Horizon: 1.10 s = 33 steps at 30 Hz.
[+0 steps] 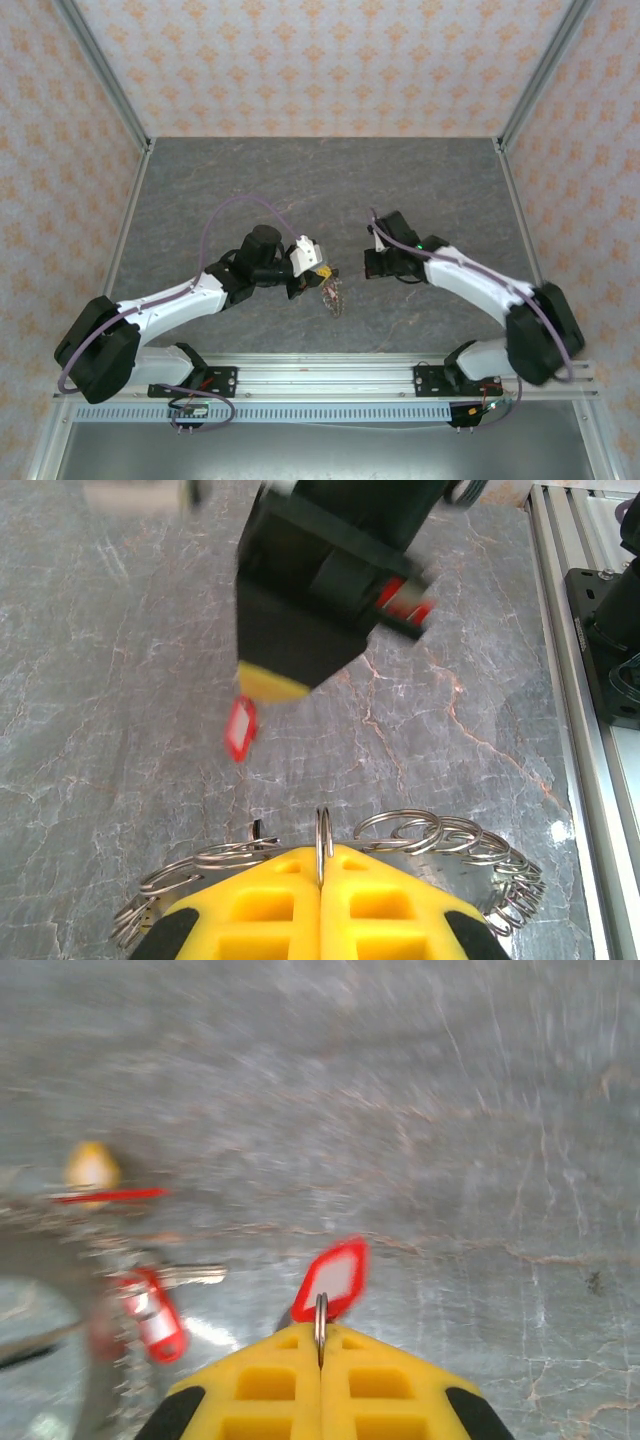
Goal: Put the keys on the keyring
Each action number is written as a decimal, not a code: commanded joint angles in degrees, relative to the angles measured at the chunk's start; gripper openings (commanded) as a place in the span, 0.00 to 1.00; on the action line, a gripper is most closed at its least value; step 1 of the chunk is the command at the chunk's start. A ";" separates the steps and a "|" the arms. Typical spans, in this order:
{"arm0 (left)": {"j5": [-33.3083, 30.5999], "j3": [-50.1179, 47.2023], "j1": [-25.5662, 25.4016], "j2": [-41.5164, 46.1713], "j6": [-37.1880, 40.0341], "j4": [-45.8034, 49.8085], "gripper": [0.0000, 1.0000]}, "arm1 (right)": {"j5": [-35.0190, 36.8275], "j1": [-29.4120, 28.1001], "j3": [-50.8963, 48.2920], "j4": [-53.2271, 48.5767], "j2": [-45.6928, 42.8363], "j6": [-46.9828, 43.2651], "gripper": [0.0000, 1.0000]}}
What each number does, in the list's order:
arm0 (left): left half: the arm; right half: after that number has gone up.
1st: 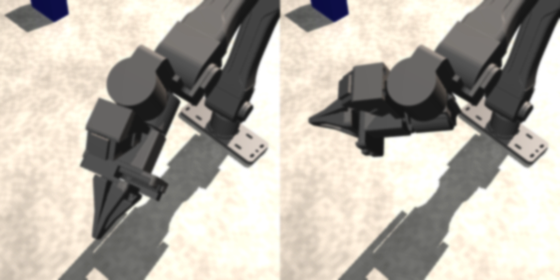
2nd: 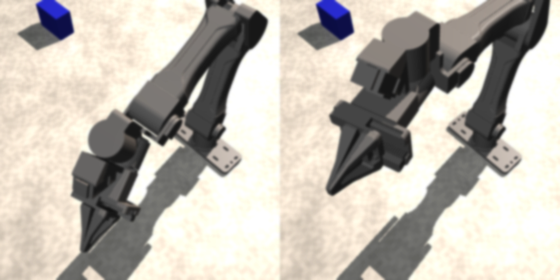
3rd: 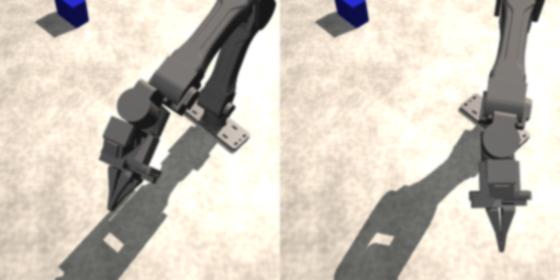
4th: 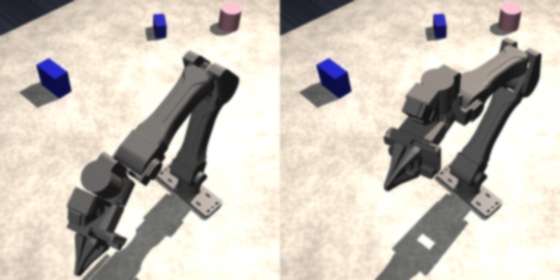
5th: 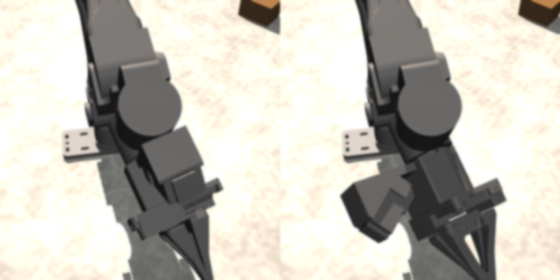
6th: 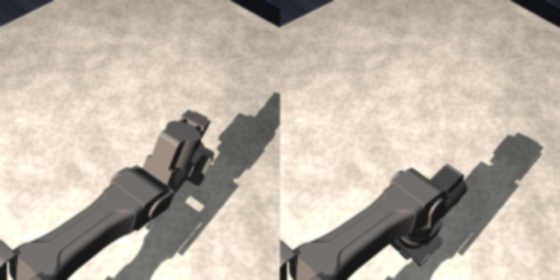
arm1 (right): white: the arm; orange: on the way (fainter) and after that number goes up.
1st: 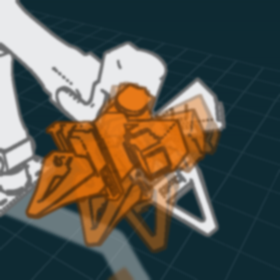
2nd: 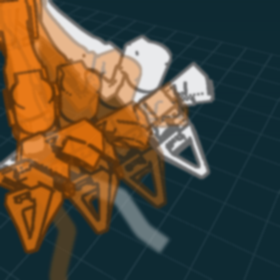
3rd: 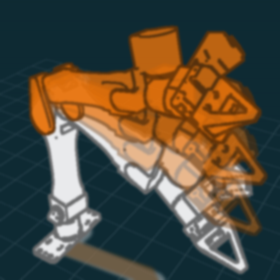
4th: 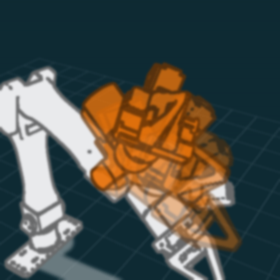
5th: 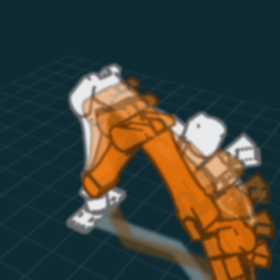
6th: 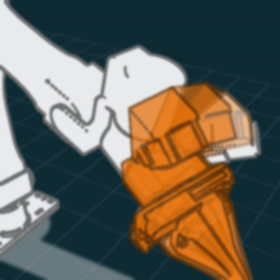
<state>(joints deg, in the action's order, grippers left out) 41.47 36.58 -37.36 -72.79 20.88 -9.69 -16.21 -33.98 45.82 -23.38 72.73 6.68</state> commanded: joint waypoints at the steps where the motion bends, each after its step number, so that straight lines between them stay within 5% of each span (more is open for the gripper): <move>1: 0.21 1.48 0.23 0.51 1.35 0.17 0.00 | -7.24 -1.00 -4.79 8.28 -10.90 -13.98 0.00; 6: 0.32 1.57 0.19 0.81 1.44 0.40 0.00 | -11.32 -3.30 -6.45 11.99 -18.08 -24.59 0.00; 12: 0.02 1.69 0.19 1.02 1.18 0.52 0.00 | -11.61 -8.29 -5.27 12.14 -16.57 -32.52 0.00; 33: 0.10 3.06 0.19 0.82 1.63 2.13 0.00 | -17.30 -10.23 -1.62 15.48 -7.98 -32.43 0.00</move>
<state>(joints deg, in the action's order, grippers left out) 40.97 37.43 -37.01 -72.79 21.08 -6.46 -31.14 -43.59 41.93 -10.24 63.92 -25.58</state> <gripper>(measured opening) 0.043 0.040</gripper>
